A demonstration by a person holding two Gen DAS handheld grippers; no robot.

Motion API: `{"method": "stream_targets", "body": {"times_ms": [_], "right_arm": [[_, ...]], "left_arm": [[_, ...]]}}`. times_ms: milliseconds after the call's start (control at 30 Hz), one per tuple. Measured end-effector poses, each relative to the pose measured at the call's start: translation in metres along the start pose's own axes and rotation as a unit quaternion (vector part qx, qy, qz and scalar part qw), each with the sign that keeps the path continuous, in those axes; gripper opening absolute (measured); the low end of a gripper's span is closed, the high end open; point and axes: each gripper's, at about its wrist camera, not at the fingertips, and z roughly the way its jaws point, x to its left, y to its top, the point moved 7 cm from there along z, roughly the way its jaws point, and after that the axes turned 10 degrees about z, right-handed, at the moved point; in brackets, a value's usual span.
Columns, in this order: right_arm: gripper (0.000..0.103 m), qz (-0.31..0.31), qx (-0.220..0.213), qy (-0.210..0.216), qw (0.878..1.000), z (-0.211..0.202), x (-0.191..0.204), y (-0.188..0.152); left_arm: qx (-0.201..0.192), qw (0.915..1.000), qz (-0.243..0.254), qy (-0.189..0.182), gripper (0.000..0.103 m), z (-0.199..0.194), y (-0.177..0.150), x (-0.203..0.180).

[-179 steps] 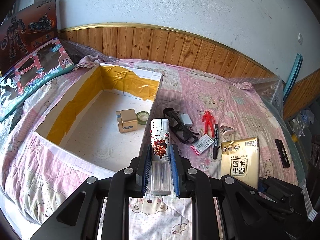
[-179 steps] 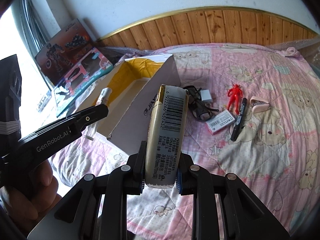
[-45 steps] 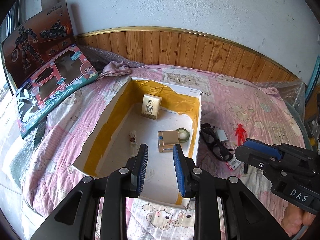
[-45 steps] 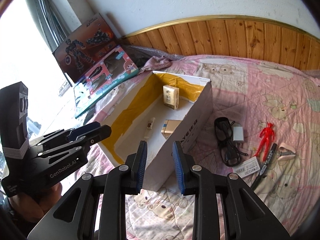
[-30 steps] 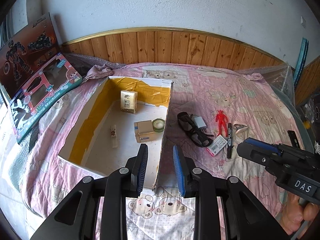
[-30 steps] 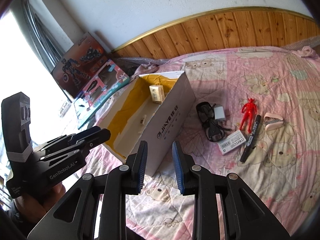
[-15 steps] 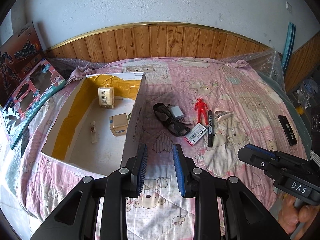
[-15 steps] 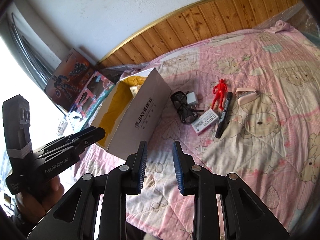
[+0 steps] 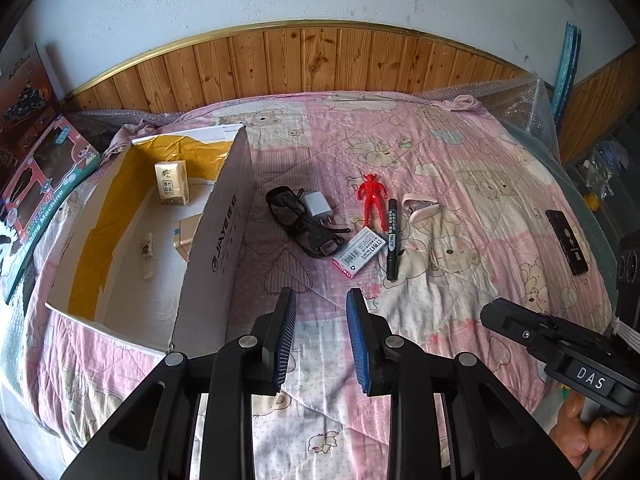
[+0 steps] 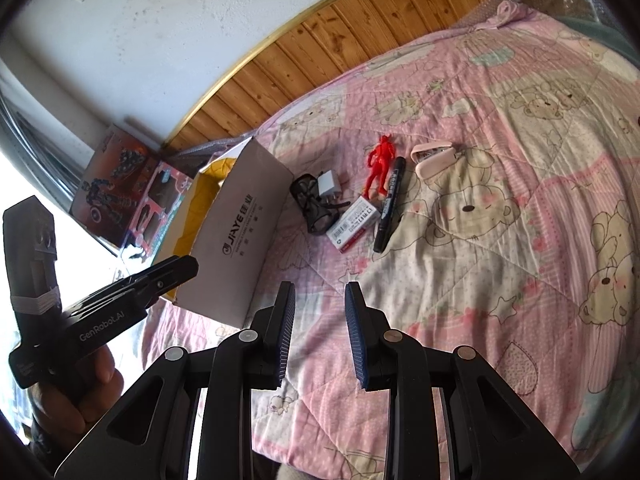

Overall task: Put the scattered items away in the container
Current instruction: 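Withdraw both tools from the box toward the items beside it, then grasp the white staples box with the left gripper while the right gripper grasps the black marker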

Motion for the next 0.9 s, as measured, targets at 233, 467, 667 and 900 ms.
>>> {"method": "stream_targets", "body": {"times_ms": [233,467,667,900], "right_arm": [[0.028,0.024,-0.001,-0.019,1.0,0.006,-0.025,0.011],[0.03,0.04,0.009,-0.031,0.999,0.026,-0.039,0.027],[0.03,0.038,0.025,-0.037,0.998,0.058,-0.038,0.045],[0.03,0.036,0.04,-0.057,0.997,0.102,-0.041,0.068]], "left_arm": [[0.018,0.9995,-0.003,-0.024,0.03,0.032,0.005,-0.014],[0.034,0.9985,0.0,-0.043,0.043,0.078,0.01,-0.02],[0.043,0.9975,0.001,-0.056,0.043,0.115,0.019,-0.021],[0.043,0.9957,0.019,-0.08,0.043,0.153,0.033,-0.027]]}}
